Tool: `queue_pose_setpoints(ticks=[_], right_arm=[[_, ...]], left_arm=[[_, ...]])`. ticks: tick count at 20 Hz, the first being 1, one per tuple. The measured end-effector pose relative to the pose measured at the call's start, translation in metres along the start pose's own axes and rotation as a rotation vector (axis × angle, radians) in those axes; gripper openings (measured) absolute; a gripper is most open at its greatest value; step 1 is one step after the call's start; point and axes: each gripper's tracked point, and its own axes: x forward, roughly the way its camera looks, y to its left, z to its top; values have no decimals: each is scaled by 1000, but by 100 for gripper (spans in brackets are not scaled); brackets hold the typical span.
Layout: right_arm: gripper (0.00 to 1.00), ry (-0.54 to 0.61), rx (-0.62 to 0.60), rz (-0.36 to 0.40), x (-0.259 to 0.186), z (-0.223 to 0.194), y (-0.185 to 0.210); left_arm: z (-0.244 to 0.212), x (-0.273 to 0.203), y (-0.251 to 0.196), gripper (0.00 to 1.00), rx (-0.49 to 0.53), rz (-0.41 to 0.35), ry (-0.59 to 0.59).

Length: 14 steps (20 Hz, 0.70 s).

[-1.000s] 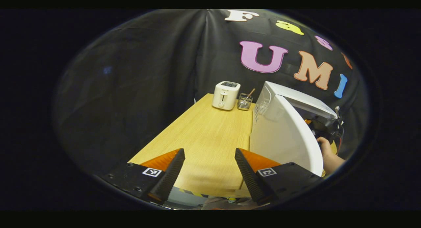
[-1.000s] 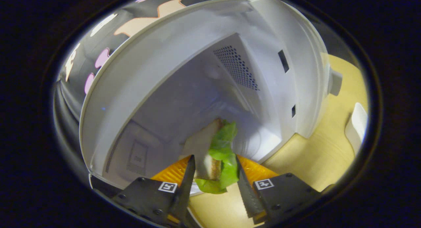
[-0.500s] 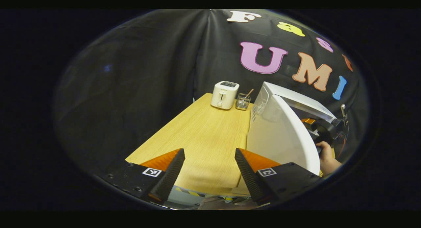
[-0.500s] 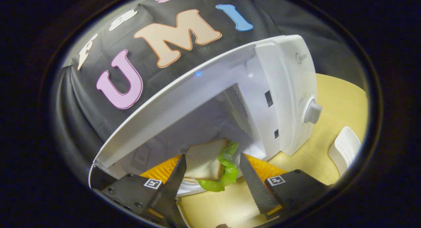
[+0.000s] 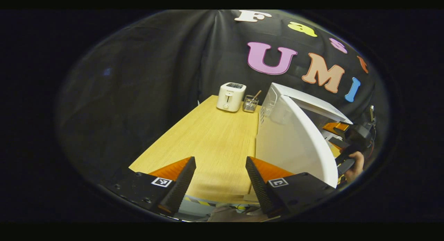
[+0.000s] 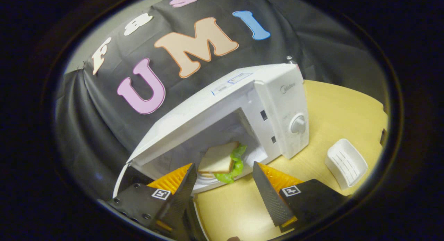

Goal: Open the microwave oven with the left hand, put the food in, and close the microwave oven.

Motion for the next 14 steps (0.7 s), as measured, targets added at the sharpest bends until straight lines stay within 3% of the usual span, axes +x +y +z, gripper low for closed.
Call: queue_pose_setpoints(ticks=[5,6,9,10,11,12,13,14], right_arm=[[100,-9,-48,-1,-58,8,-8],[100,-13,-59,-5,-69,9,-9],[100,-25,-100,-21,-95,15,-14],[99,-26,-124,-30,-99,16,-17],[99,-34,-147,-39,-104,19,-19],[99,-44,-163,-42,-111,25,-21],[99,-55,-174,-44,-117,29,-21],[99,-61,-180,-47,-122,32,-23]], left_arm=[[-3,0,-16,67,55,-75,5],[-3,-2,-17,69,76,-84,5],[-6,-4,-31,45,135,-129,9],[-6,-4,-33,46,147,-134,7],[-5,-5,-33,26,160,-130,5],[-4,-6,-34,27,171,-127,0],[-4,-8,-38,10,185,-135,-3],[-5,-9,-40,8,199,-138,-2]])
